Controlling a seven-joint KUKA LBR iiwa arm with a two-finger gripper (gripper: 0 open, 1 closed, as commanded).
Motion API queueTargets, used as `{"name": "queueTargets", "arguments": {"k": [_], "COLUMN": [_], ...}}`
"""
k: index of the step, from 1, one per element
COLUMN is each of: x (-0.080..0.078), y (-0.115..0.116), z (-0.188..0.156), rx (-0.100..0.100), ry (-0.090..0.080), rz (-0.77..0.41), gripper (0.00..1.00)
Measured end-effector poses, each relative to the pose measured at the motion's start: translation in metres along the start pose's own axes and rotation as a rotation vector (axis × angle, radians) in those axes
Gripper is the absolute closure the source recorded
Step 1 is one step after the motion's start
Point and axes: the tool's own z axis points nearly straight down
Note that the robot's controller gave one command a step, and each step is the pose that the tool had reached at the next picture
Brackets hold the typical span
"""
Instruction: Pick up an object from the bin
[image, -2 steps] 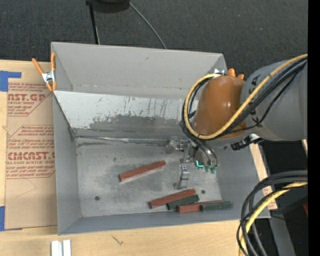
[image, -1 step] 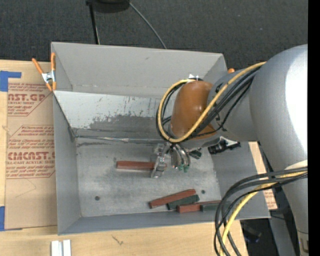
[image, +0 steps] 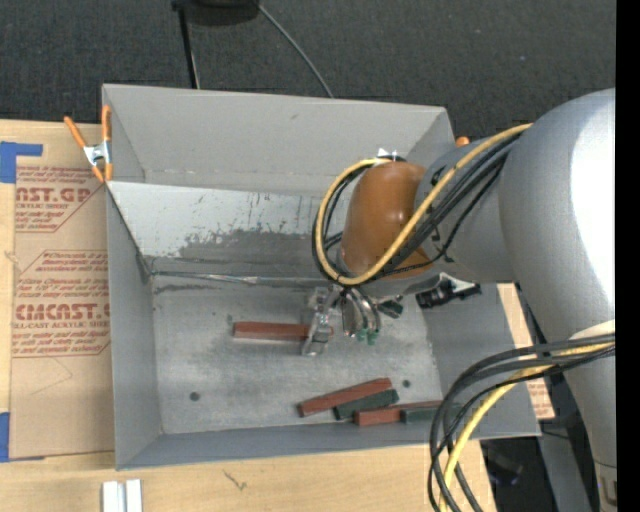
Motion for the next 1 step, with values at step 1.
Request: {"name": "queueTargets", "arguments": {"k": [1], "x": [0.0051], "y": [-0.0016], "z": [-0.1595], "rx": [0.000], "ry": [-0.006], "rz": [-0.016], "gripper": [1.00]}}
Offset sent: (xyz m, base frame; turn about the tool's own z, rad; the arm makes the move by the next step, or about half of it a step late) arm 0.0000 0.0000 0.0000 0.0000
